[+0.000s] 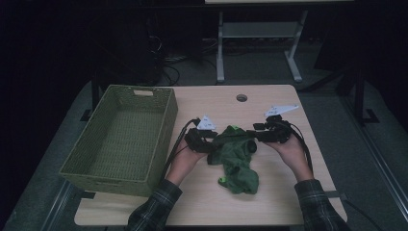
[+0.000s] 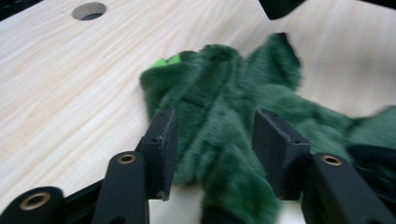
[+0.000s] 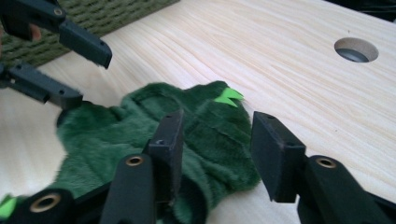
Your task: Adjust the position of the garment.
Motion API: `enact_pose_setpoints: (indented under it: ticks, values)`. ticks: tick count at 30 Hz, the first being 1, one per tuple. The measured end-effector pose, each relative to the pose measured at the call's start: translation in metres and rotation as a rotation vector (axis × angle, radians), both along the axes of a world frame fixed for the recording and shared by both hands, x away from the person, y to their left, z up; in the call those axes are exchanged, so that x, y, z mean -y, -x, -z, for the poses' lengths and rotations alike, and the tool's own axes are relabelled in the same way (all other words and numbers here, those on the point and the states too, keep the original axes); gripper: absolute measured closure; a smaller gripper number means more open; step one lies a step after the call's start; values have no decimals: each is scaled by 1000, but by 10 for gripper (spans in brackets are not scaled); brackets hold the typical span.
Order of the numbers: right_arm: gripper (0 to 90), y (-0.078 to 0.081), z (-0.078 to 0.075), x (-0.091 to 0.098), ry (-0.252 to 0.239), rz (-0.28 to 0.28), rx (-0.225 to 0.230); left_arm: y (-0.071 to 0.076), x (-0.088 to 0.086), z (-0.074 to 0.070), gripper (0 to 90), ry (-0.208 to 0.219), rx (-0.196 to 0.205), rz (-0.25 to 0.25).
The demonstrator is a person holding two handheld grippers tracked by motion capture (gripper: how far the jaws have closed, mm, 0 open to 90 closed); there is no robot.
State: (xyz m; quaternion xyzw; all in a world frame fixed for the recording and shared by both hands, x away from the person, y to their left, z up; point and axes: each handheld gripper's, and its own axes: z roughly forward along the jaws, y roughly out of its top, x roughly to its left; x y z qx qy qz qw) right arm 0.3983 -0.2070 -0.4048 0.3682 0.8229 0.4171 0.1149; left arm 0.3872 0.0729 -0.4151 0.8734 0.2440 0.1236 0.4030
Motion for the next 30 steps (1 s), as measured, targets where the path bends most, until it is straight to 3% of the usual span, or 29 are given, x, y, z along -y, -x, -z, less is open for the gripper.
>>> enact_pose_setpoints:
  ticks: [4, 7, 11, 20, 26, 30]
  values:
    - [548, -11, 15, 1, 18, 21, -30, -15, 2, 5, 539, -25, 6, -27]
    - [552, -20, 26, 4, 7, 31, -71, -25, 3, 13, 540, -43, -9, -27]
    - [559, -28, 38, 4, 16, 34, -89, -37, 4, 26, 542, -56, -50, -42]
    - [584, -39, 60, 2, 26, 12, -127, -49, 5, 47, 572, -83, -98, -64]
    - [717, -41, 66, -4, 50, 9, -127, -50, 7, 51, 686, -88, -111, -60]
    - [851, -40, 66, -5, 68, 3, -132, -52, 8, 50, 831, -91, -117, -55]
